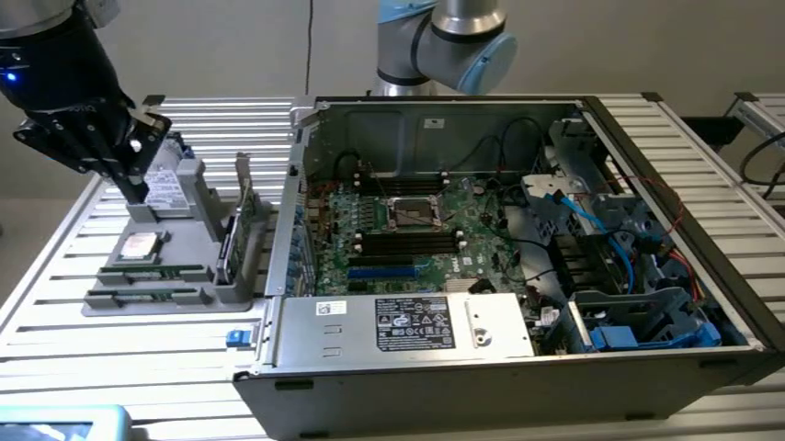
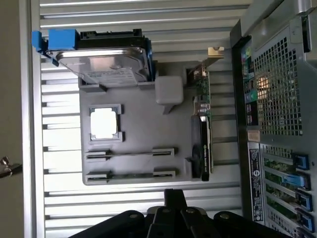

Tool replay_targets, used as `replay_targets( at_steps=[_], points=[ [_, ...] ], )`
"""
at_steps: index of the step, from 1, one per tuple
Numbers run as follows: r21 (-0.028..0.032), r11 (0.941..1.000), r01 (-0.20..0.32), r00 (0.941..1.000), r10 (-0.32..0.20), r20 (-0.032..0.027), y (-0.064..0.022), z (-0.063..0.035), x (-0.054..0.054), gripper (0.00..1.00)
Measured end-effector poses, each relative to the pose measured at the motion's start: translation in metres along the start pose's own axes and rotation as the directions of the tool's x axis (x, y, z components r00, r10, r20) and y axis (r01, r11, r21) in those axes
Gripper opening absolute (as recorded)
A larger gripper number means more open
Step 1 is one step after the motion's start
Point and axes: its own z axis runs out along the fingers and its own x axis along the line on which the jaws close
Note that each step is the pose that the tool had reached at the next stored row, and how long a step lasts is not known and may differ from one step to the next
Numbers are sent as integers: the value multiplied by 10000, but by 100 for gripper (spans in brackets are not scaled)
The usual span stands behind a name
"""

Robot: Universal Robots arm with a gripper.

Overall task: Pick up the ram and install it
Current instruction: 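Reach for the ram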

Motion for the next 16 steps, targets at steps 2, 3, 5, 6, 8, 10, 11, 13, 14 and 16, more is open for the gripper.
replay_targets(
  at_steps=[2, 3, 5, 6, 8, 10, 11, 13, 14, 16],
  points=[
    [0, 10000, -1, 10000, 1, -2, -14, 19, 92, 11],
    [0, 10000, -1, 10000, 1, -4, -19, 30, 137, 11],
    [0, 10000, 0, 10000, 0, -13, -26, 50, 221, 11],
    [2, 10000, -1, 10000, 1, -23, -29, 58, 256, 11],
    [4, 10000, -3, 10000, 3, -44, -33, 75, 302, 11],
    [3, 10000, -6, 10000, 6, -55, -31, 99, 336, 11],
    [6, 10000, -9, 10000, 10, -68, -27, 110, 346, 11],
    [12, 10000, -10, 9999, 11, -113, -23, 125, 349, 11],
    [15, 10000, -12, 9999, 12, -118, -19, 130, 350, 11],
    [17, 10000, -14, 9999, 14, -128, -7, 134, 353, 11]
  ],
)
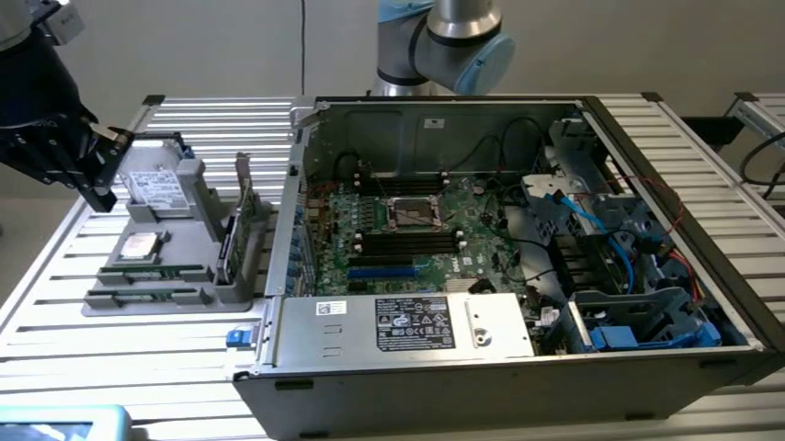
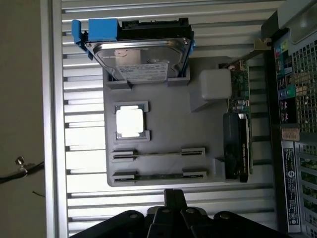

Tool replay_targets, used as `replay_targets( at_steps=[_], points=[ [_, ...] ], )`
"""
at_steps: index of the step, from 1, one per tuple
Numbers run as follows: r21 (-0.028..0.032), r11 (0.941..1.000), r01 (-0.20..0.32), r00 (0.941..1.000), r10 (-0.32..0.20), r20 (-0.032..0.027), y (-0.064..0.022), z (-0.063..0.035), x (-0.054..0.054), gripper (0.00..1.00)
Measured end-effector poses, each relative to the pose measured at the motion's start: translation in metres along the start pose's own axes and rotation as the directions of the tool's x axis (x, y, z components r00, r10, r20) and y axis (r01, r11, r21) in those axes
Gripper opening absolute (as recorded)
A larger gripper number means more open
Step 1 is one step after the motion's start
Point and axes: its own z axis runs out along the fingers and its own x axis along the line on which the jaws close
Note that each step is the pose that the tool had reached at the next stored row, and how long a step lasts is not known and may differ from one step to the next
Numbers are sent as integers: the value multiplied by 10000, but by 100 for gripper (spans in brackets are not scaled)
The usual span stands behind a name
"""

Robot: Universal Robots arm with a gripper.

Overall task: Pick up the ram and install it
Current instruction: 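Reach for the ram, then pick up the ram and move it above insertion slot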

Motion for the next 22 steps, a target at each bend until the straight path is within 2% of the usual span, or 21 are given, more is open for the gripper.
replay_targets(
  at_steps=[3, 8, 22],
  points=[
    [12, 10000, 1, 10000, -1, -4, 45, 2, 4, 11],
    [64, 10000, 1, 10000, -1, 0, 132, 6, 15, 11],
    [68, 10000, 1, 10000, -1, -2, 134, 6, 35, 11]
  ],
)
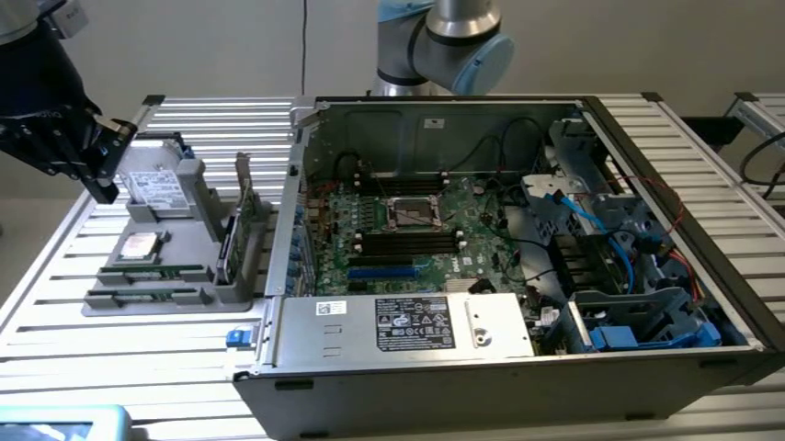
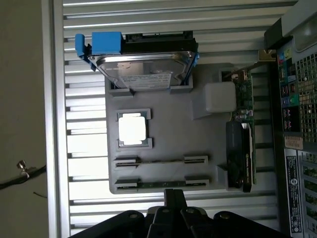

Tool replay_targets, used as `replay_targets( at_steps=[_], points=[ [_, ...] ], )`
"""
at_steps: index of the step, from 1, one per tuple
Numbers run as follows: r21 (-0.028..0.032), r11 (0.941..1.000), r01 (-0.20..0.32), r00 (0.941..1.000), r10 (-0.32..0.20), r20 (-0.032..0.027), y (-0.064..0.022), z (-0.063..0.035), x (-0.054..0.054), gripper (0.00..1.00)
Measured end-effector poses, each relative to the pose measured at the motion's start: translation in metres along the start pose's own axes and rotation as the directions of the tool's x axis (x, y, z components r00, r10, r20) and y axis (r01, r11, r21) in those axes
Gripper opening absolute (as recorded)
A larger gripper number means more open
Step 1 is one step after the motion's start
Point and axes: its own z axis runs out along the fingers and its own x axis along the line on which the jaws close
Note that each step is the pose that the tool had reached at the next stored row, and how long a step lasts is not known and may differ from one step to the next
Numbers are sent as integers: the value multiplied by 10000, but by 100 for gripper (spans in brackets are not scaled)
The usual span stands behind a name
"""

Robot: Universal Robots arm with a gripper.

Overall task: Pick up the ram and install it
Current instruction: 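Pick up the ram and move it above insertion slot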

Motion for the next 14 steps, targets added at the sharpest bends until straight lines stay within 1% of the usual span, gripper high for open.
replay_targets(
  at_steps=[4, 6, 8, 11, 14],
  points=[
    [0, 10000, 19, 10000, -19, 5, 3, 1, 6, 11],
    [1, 9994, 341, 9994, -341, -6, 3, 1, 5, 11],
    [2, 9975, 700, 9975, -700, -21, 3, 1, 5, 11],
    [1, 9923, 1237, 9923, -1237, -41, 3, 1, 5, 11],
    [0, 9839, 1786, 9839, -1786, -62, 3, 2, 5, 11]
  ],
)
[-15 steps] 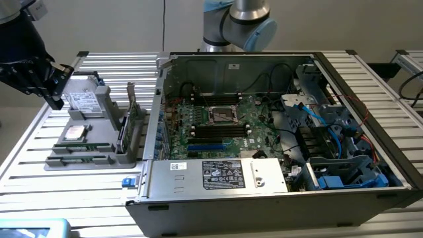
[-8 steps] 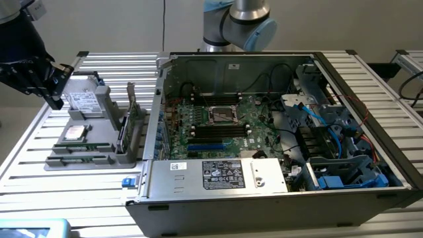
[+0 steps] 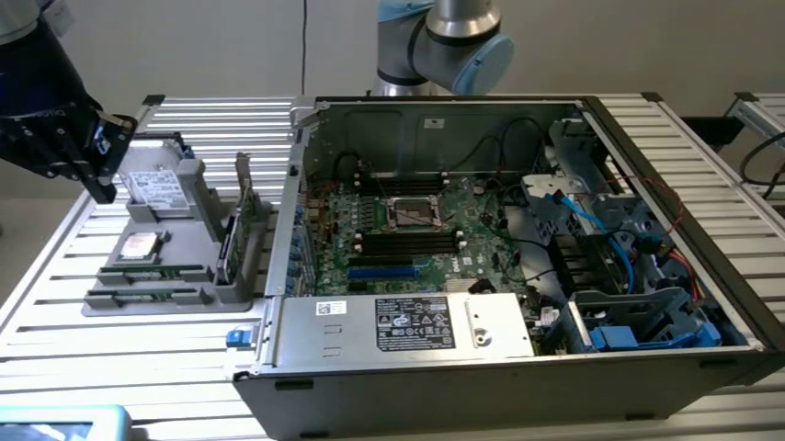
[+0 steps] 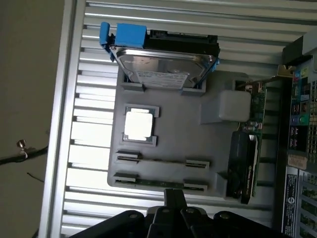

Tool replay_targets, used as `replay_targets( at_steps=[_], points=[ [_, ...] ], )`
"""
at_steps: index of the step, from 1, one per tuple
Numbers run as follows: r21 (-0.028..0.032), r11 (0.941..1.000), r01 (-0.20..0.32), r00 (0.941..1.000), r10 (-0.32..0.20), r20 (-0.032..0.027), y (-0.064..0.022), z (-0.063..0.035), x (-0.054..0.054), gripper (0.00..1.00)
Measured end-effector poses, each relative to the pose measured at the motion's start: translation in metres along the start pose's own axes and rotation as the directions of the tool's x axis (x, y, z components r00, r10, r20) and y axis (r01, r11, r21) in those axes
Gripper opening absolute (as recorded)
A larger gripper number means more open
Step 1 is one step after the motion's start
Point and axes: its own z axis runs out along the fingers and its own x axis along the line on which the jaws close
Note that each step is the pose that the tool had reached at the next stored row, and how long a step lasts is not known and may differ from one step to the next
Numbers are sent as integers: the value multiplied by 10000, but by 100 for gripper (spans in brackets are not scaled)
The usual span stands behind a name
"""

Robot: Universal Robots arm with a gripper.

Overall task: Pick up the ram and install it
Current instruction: 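Pick up the ram and move it above insertion slot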

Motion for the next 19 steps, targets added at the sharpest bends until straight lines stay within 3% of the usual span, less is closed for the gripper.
replay_targets(
  at_steps=[5, 10, 15, 19],
  points=[
    [1, 9959, 903, 9959, -903, -35, 0, 1, 0, 11],
    [-1, 9837, 1797, 9837, -1797, -70, 0, 2, 0, 11],
    [-6, 9630, 2694, 9630, -2694, -104, 0, 3, 0, 11],
    [-13, 9412, 3380, 9411, -3380, -131, 0, 5, 0, 11]
  ],
)
